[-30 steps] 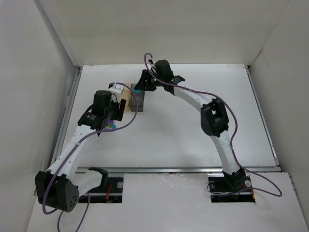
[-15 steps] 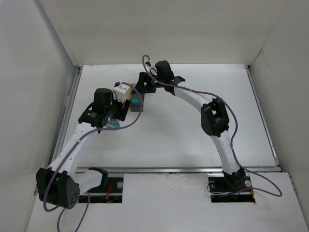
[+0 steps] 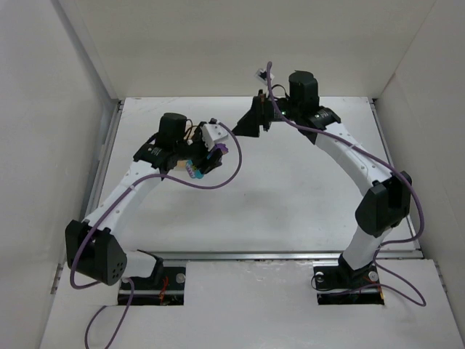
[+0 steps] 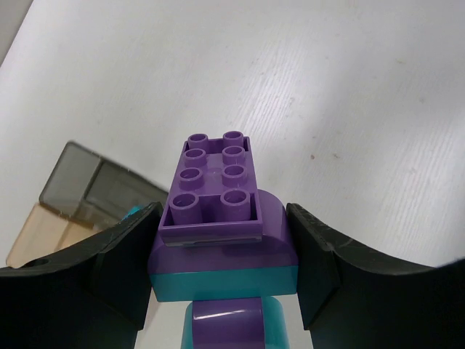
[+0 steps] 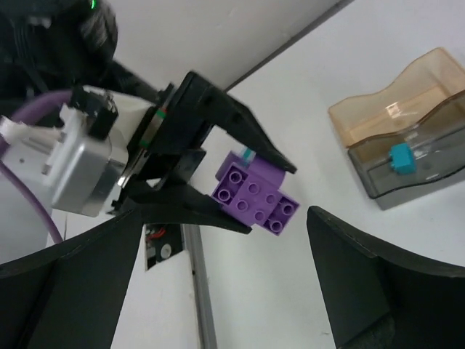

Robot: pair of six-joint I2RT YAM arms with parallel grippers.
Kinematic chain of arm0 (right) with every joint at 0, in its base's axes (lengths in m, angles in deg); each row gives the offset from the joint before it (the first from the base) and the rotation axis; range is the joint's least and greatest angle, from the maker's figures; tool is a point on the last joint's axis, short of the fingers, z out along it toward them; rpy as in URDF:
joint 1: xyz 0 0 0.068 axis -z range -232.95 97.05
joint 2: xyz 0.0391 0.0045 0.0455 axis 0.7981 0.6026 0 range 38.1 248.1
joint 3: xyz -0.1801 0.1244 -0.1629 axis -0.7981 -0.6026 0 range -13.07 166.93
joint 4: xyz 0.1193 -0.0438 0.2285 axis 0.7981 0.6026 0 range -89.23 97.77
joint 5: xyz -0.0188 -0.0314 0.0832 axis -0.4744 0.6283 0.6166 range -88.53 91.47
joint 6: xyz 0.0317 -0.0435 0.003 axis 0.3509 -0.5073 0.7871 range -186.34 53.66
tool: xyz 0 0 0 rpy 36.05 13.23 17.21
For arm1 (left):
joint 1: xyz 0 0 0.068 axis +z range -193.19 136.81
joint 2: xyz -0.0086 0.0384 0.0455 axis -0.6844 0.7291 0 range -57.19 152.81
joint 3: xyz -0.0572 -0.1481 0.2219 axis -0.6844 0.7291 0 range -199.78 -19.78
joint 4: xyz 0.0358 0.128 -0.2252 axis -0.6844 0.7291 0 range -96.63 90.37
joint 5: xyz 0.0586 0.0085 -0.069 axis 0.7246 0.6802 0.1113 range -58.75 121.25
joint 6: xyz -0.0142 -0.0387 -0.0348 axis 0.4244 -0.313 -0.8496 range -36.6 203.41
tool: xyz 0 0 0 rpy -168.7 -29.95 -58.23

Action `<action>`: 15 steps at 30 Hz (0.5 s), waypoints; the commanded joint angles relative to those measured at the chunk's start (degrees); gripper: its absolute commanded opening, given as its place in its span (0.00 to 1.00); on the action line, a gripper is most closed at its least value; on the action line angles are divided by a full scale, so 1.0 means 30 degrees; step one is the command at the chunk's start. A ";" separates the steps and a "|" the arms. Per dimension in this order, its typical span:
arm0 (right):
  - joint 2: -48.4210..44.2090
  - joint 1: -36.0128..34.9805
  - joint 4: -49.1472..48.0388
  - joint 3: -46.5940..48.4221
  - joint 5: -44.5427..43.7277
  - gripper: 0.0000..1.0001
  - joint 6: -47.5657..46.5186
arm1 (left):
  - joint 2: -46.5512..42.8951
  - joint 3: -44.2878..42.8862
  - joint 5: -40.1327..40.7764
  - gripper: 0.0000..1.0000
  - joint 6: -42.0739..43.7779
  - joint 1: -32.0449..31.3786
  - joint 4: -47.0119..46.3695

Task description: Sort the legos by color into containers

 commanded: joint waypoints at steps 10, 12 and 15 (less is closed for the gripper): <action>-0.2133 -0.0408 0.1706 -0.2967 0.1487 0.91 -0.7291 | 0.0969 -0.3971 -0.9385 0.00 0.2389 0.0691 0.2170; -0.2512 -0.0408 0.1709 -0.2967 0.1311 0.91 -0.7470 | 0.1235 -0.4379 -0.9387 0.00 0.2125 0.0691 0.2346; -0.3039 -0.0584 0.0775 -0.2967 0.0258 0.88 -0.7644 | 0.1760 -0.4791 -0.9562 0.00 0.2330 0.0691 0.3457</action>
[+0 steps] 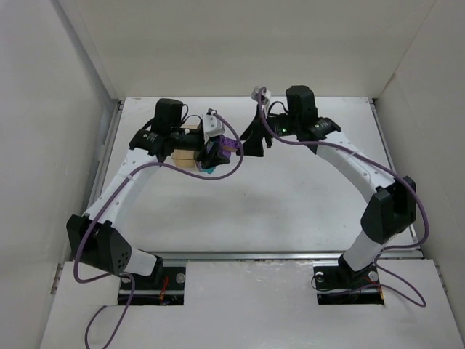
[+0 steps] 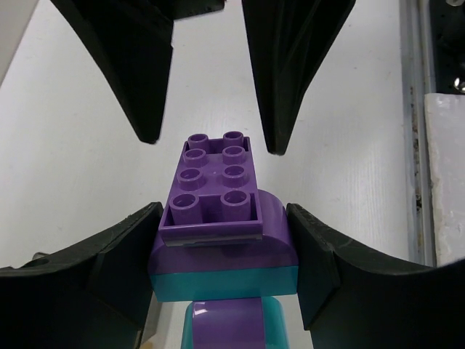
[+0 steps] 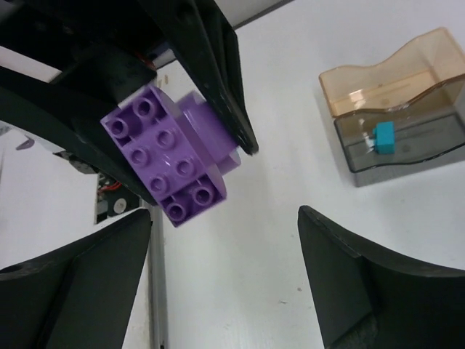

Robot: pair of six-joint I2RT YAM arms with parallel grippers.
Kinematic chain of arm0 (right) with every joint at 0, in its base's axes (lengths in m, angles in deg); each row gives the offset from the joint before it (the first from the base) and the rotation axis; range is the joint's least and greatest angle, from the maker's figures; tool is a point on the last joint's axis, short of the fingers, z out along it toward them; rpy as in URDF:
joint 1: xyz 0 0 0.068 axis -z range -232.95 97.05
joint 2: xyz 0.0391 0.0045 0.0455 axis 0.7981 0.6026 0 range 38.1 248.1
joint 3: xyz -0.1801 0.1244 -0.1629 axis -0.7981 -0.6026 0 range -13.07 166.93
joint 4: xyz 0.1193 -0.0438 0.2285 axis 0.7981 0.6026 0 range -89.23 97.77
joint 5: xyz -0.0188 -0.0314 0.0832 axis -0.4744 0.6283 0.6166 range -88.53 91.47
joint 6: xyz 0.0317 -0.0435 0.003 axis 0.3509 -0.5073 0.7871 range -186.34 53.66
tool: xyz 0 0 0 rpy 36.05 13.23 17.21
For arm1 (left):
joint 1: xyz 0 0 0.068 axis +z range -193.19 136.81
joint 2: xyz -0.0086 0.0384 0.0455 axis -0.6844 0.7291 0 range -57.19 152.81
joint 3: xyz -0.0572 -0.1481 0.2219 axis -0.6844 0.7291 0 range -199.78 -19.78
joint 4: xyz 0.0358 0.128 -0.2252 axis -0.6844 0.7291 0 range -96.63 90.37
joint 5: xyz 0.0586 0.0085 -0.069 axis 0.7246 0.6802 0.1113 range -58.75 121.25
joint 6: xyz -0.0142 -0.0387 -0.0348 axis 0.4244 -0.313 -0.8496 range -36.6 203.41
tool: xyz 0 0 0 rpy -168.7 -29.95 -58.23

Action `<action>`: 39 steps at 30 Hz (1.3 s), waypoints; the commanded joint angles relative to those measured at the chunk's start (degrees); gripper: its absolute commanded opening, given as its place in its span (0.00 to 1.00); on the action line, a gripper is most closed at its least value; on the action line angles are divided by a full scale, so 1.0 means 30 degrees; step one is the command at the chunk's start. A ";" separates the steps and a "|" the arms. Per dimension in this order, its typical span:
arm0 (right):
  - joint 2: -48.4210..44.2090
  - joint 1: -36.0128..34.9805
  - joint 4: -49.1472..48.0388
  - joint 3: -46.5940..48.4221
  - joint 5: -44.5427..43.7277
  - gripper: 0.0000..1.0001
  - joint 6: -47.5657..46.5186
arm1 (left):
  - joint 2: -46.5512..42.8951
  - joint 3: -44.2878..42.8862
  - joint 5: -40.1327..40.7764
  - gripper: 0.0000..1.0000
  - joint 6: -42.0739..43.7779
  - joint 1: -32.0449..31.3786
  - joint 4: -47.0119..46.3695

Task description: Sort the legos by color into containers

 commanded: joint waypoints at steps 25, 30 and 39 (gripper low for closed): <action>-0.0222 -0.1583 0.0692 0.2144 -0.0307 0.60 -0.4829 | 0.2481 -0.2558 -0.4484 0.00 -0.2391 0.0482 0.1802; -0.0017 -0.1583 0.0868 0.2524 0.0045 0.26 -0.4829 | 0.2481 -0.2558 -0.4074 0.00 -0.2567 0.0482 0.1802; -0.0542 -0.0970 -0.1849 0.1267 0.0015 0.00 -0.1878 | 0.2481 -0.1773 -0.2031 0.00 -0.3153 0.0482 0.1802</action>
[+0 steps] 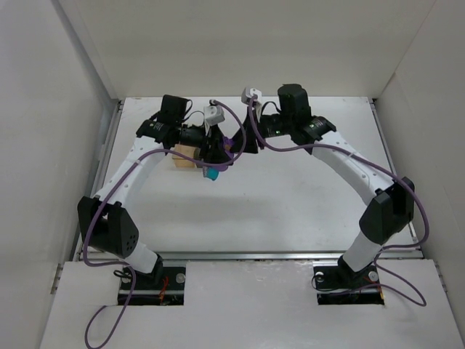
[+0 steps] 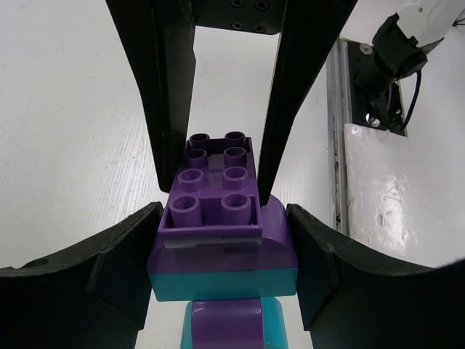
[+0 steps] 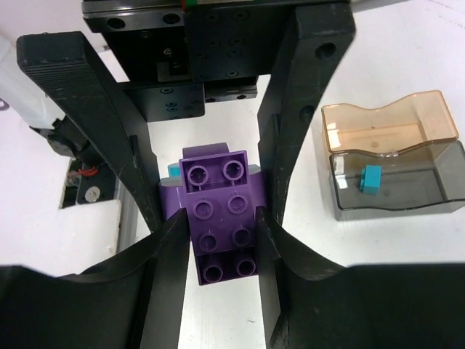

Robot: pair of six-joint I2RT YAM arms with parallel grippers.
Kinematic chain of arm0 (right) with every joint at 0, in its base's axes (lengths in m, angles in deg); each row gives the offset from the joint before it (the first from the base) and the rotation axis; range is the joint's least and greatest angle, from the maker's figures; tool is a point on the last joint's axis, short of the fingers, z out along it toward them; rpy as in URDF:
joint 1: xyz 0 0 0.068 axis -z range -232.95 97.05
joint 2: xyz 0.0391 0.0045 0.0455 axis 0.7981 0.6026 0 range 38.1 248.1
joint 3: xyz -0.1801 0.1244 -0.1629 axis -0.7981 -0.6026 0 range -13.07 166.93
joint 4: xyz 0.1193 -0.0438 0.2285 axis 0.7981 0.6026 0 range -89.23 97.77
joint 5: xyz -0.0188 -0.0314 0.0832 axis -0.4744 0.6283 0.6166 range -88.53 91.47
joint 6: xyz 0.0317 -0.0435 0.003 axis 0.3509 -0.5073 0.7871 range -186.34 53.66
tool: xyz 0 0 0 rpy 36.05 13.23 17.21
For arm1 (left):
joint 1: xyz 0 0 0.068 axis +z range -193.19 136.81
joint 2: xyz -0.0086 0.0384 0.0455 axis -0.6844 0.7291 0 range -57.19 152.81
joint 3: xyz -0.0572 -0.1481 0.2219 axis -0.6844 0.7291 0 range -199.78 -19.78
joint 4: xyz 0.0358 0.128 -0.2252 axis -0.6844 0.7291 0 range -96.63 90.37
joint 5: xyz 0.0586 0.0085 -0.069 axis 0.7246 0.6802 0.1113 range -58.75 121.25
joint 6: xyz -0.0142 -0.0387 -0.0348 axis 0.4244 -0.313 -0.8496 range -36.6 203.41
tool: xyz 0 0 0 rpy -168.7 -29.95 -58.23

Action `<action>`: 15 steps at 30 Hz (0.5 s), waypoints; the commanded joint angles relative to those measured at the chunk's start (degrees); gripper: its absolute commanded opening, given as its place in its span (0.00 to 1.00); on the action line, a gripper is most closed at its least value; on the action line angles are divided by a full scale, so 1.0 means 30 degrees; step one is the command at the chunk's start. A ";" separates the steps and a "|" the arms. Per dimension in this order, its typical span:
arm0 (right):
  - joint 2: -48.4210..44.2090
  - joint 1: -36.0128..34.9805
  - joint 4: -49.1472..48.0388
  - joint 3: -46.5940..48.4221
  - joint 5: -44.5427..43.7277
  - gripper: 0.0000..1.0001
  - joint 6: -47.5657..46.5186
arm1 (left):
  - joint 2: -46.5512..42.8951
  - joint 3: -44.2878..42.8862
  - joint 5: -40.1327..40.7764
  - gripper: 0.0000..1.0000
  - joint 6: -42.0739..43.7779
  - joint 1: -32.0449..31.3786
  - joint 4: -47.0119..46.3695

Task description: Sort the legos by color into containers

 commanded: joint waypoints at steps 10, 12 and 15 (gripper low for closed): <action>0.1922 0.1428 -0.3682 0.3298 -0.2338 0.00 0.6158 | -0.2453 0.4543 0.7790 0.00 -0.1341 0.0899 -0.1773; 0.2332 0.1428 -0.3684 0.3854 -0.3126 0.00 0.6771 | -0.2688 0.4982 0.8204 0.00 -0.1839 0.1136 -0.2563; 0.3590 0.1428 -0.3684 0.4673 -0.4970 0.00 0.8935 | -0.3244 0.5188 0.9986 0.00 -0.3039 0.1546 -0.3326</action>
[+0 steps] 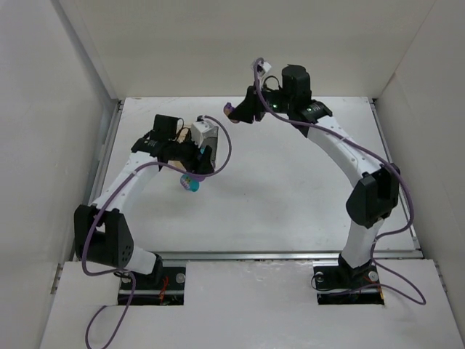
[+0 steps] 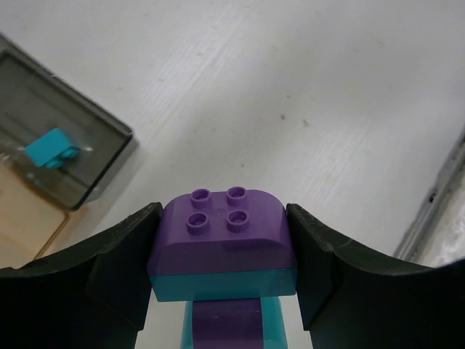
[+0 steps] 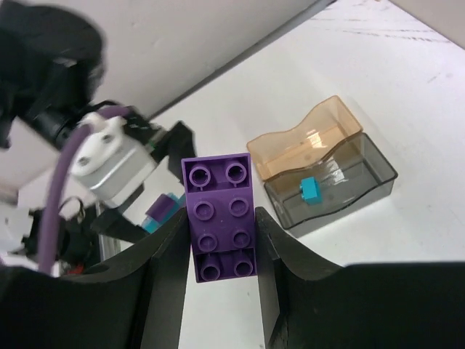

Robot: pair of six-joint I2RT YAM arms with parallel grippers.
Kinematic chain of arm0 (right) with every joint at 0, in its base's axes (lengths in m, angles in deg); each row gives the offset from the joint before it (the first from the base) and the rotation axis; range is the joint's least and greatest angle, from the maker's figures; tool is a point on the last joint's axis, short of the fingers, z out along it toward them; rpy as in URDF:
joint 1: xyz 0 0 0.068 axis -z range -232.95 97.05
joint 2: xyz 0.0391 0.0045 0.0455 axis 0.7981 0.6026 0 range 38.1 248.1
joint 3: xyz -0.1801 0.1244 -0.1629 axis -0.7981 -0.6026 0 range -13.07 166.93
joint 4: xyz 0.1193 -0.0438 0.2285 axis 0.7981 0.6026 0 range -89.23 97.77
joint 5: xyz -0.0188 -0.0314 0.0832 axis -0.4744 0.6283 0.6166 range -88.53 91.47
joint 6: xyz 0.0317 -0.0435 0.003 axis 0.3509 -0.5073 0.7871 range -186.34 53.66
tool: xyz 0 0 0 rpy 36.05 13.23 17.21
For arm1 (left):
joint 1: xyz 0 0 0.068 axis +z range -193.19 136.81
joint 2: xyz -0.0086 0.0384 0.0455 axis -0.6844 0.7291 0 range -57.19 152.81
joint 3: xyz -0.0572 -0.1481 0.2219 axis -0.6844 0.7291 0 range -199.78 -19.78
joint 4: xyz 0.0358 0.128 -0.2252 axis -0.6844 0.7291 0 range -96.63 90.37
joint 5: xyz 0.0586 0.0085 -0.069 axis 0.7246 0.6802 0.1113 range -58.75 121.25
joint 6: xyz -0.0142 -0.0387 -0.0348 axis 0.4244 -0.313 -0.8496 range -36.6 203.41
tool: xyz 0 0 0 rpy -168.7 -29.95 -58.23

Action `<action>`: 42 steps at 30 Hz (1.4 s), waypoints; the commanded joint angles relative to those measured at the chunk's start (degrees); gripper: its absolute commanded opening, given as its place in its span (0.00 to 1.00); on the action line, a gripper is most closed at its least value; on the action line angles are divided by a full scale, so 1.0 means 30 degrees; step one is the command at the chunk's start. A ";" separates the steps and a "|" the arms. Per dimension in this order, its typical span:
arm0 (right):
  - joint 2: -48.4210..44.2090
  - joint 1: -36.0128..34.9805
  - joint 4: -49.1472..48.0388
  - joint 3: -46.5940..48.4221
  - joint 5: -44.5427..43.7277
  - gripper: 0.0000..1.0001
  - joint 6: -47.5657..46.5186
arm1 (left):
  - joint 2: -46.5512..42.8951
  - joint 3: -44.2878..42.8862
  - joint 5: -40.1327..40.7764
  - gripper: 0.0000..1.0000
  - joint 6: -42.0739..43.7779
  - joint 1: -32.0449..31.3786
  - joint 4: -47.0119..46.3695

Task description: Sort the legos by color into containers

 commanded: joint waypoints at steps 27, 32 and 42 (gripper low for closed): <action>1.3013 -0.5068 -0.3477 0.9874 -1.0755 0.83 1.4528 | -0.8317 0.5780 1.8154 0.00 -0.5835 0.1560 -0.5849; 1.1989 -0.5068 -0.3477 1.0133 -0.9850 1.00 1.3038 | -0.8695 0.5780 1.5200 0.00 -0.4871 0.1560 -0.5849; 0.3501 -0.2174 -0.3477 0.3059 -0.3285 1.00 0.7090 | -0.8875 0.4845 -0.0411 0.00 0.1366 0.1560 -0.6025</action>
